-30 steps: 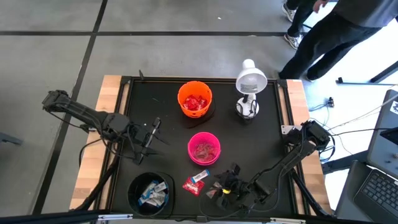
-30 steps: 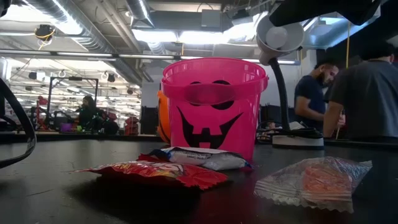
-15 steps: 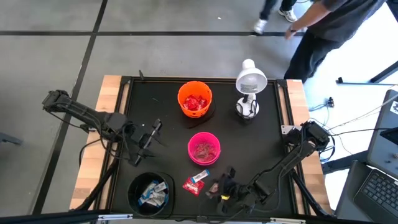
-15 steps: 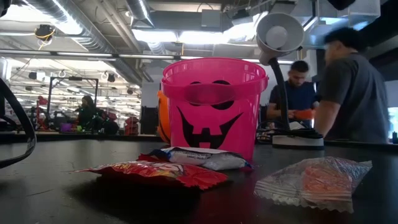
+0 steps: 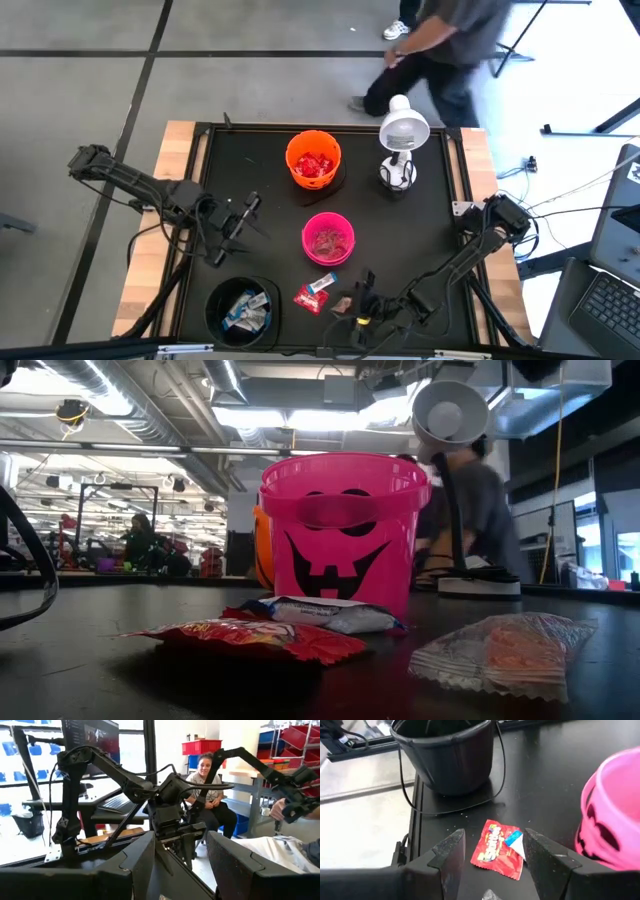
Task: Sort candy
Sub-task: Put the orange gummy into the pink bucket
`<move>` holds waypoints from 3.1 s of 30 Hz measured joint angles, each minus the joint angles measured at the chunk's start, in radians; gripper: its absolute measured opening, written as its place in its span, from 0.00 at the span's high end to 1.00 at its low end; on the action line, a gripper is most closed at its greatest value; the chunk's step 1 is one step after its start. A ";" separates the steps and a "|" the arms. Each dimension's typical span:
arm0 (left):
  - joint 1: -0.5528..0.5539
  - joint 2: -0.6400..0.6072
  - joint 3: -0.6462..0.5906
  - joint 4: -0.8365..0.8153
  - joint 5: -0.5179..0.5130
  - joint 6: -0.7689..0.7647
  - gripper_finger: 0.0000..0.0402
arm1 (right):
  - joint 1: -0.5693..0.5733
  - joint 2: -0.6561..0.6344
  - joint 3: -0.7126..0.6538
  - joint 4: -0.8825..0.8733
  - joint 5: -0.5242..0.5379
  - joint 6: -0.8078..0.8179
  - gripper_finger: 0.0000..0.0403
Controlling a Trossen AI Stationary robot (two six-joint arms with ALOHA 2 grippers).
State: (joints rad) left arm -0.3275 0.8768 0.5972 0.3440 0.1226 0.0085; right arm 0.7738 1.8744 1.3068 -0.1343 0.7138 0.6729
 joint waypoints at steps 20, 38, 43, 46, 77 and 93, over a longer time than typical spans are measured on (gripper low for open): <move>-0.002 -0.126 -0.010 -0.182 -0.049 -0.053 0.57 | 0.024 -0.039 -0.273 0.658 -0.018 -0.266 0.51; -0.005 -0.264 -0.131 -0.042 -0.096 -0.112 0.57 | 0.037 -0.050 -0.272 0.735 -0.043 -0.363 0.51; -0.005 -0.225 -0.131 -0.103 -0.162 -0.139 0.57 | 0.000 -0.049 -0.272 0.497 -0.060 -0.094 0.51; -0.005 -0.190 -0.131 -0.119 -0.164 -0.146 0.57 | -0.020 -0.049 -0.272 0.383 -0.111 0.021 0.51; -0.027 -0.082 -0.131 -0.145 -0.163 -0.192 0.57 | -0.035 0.097 -0.269 0.084 -0.211 0.288 0.76; -0.043 -0.082 -0.131 -0.138 -0.163 -0.192 0.57 | -0.034 -0.037 -0.257 0.082 -0.161 0.211 0.97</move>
State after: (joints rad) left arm -0.3708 0.7948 0.4664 0.2056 -0.0402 -0.1834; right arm 0.7395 1.8374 1.0500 -0.0526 0.5529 0.8836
